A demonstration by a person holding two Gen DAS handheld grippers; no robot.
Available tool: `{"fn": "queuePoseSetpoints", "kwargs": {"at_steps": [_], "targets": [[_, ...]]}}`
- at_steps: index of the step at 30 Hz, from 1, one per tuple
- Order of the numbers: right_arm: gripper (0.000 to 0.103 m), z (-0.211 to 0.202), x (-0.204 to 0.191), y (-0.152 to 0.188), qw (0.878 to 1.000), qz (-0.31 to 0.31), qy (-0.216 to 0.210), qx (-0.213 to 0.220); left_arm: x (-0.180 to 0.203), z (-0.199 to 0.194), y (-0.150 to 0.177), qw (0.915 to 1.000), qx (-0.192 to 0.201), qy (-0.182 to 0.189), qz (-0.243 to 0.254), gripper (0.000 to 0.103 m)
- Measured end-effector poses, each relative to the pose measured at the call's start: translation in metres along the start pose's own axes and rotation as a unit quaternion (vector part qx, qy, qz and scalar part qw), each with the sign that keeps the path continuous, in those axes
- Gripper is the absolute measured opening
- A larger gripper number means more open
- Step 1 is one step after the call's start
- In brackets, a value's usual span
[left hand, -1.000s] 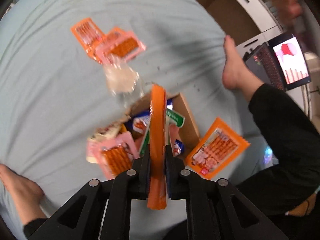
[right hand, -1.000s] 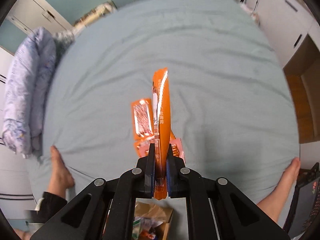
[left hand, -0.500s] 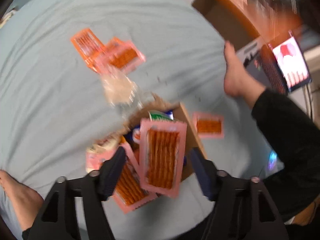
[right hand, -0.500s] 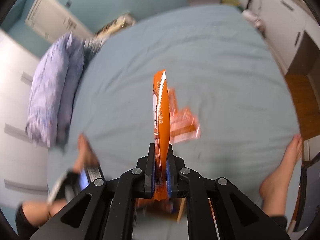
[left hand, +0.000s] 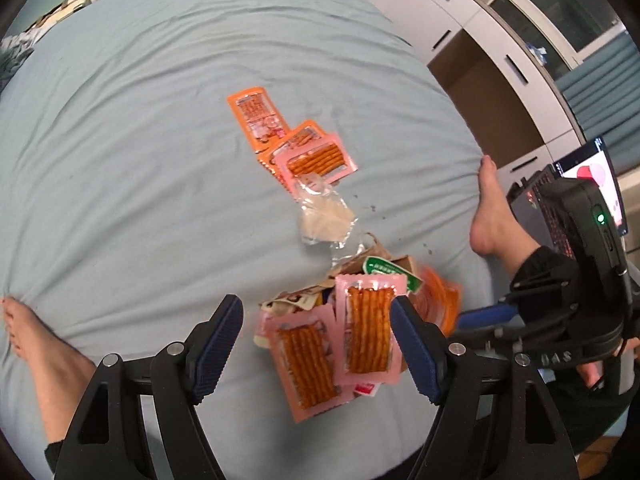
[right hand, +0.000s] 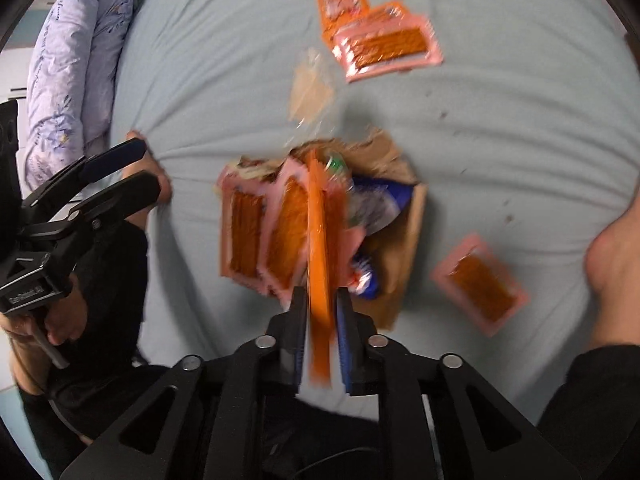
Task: Organize snacks
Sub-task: 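Lower both held orange packs into the box and open both tools, then grasp a pink-edged pack with the right tool while left grasps an orange pack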
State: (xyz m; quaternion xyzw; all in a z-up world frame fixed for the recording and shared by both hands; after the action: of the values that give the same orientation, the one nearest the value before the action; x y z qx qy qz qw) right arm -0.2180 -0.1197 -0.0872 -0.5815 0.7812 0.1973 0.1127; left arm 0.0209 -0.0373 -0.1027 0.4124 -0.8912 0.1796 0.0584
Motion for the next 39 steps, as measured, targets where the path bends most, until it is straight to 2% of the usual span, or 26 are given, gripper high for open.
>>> {"fn": "queuePoseSetpoints", "kwargs": {"at_steps": [1, 3, 4, 8, 11, 13, 14, 16, 17, 21, 22, 28, 32, 33, 34, 35, 36, 38, 39], "targets": [[0.047, 0.005, -0.002, -0.007, 1.000, 0.002, 0.003, -0.012, -0.001, -0.001, 0.001, 1.0000, -0.001, 0.001, -0.002, 0.076], [0.075, 0.003, 0.006, -0.021, 1.000, 0.005, 0.004, -0.015, -0.002, -0.001, 0.001, 1.0000, -0.001, 0.004, -0.008, 0.076], [0.076, 0.012, -0.004, -0.024, 1.000, 0.007, 0.006, -0.003, -0.002, -0.001, 0.001, 0.9999, -0.001, 0.005, -0.009, 0.076], [0.076, -0.001, 0.014, -0.038, 0.997, -0.012, 0.049, 0.052, 0.000, 0.000, 0.001, 1.0000, -0.002, 0.004, -0.005, 0.076], [0.076, -0.008, 0.037, -0.050, 0.987, -0.047, 0.115, 0.103, 0.000, 0.001, 0.002, 1.0000, -0.004, 0.003, -0.004, 0.076], [0.076, -0.007, 0.052, -0.058, 0.970, -0.097, 0.177, 0.138, -0.001, 0.002, 0.002, 1.0000, -0.006, 0.002, -0.004, 0.076], [0.076, -0.003, 0.059, -0.059, 0.960, -0.125, 0.205, 0.142, -0.001, 0.003, 0.002, 1.0000, -0.007, 0.002, -0.006, 0.076], [0.076, 0.015, 0.076, -0.056, 0.943, -0.178, 0.256, 0.118, -0.003, 0.005, 0.003, 0.9999, -0.009, 0.001, -0.008, 0.076], [0.076, 0.024, 0.084, -0.054, 0.938, -0.190, 0.270, 0.106, -0.005, 0.007, 0.003, 0.9999, -0.012, 0.000, -0.011, 0.076], [0.076, 0.077, 0.114, -0.036, 0.942, -0.208, 0.262, 0.030, -0.014, 0.014, 0.003, 0.9995, -0.018, -0.008, -0.024, 0.076], [0.076, 0.088, 0.119, -0.032, 0.939, -0.218, 0.266, 0.015, -0.016, 0.016, 0.002, 0.9994, -0.019, -0.009, -0.028, 0.076], [0.076, 0.135, 0.129, -0.025, 0.917, -0.282, 0.281, -0.027, -0.033, 0.033, -0.001, 0.9976, -0.035, -0.019, -0.057, 0.076], [0.077, 0.147, 0.125, -0.028, 0.910, -0.299, 0.286, -0.023, -0.045, 0.037, -0.010, 0.9955, -0.040, -0.025, -0.082, 0.076], [0.072, 0.146, 0.124, -0.028, 0.911, -0.301, 0.283, -0.017, -0.050, 0.039, -0.014, 0.9945, -0.041, -0.028, -0.093, 0.076], [0.061, 0.143, 0.120, -0.031, 0.912, -0.298, 0.280, -0.006, -0.054, 0.040, -0.017, 0.9938, -0.043, -0.030, -0.099, 0.076], [0.054, 0.138, 0.116, -0.036, 0.917, -0.290, 0.273, 0.004, -0.058, 0.042, -0.022, 0.9932, -0.044, -0.035, -0.102, 0.076], [0.035, 0.132, 0.111, -0.042, 0.924, -0.279, 0.261, 0.015, -0.063, 0.046, -0.029, 0.9929, -0.046, -0.045, -0.100, 0.076], [0.034, 0.114, 0.099, -0.063, 0.942, -0.245, 0.224, 0.053, -0.068, 0.059, -0.043, 0.9925, -0.059, -0.067, -0.084, 0.076], [0.034, 0.110, 0.099, -0.071, 0.945, -0.233, 0.219, 0.062, -0.069, 0.066, -0.049, 0.9924, -0.067, -0.074, -0.073, 0.076]]}}
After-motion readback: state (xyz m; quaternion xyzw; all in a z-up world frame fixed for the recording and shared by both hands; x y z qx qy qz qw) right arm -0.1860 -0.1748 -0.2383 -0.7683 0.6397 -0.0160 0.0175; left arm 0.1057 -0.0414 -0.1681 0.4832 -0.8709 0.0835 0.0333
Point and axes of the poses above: each gripper's, at about its wrist camera, not at the fingertips, and z roughly the way its jaws point, x to its right, y to its underside, the point moved 10 cm from there along z, roughly the way its jaws point, and after that the axes turned 15 degrees about z, right-handed, at the moved point
